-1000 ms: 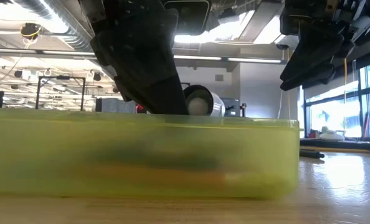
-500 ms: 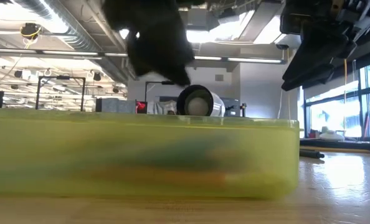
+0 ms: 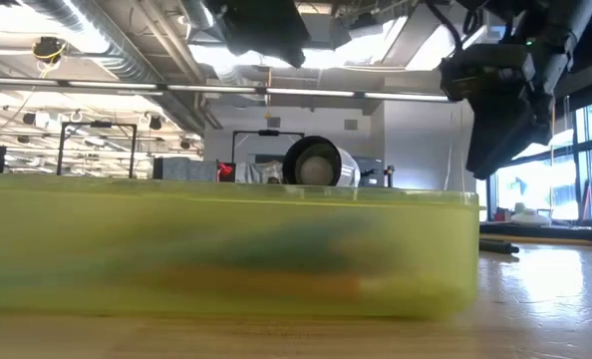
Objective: Pick & place school supplies into a supply box
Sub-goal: Put the black pen into the yellow supply box
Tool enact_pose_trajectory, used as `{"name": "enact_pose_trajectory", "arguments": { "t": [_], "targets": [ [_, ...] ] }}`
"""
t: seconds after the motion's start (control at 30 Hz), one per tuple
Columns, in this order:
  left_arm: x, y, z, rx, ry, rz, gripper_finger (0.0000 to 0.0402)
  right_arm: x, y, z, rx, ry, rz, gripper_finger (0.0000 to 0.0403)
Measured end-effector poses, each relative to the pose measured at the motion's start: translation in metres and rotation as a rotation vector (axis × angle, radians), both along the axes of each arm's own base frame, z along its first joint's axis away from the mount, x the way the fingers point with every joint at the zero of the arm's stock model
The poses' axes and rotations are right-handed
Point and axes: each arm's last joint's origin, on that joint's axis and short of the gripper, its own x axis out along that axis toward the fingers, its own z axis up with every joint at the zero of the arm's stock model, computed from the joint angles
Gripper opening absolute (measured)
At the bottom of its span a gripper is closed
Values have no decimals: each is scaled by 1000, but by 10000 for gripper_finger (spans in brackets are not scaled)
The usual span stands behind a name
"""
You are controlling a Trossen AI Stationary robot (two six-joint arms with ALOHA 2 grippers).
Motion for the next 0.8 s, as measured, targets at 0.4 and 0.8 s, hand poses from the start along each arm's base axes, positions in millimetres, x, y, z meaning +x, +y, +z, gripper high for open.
{"name": "enact_pose_trajectory", "arguments": {
  "t": [0.4,0.8],
  "targets": [
    [4,19,1,105,-15,92,145,8,-6,3,54,-67,-43,132],
    [-2,35,8,42,-49,-4,145,-3,-9,-3,63,37,-159,203]
  ]
}}
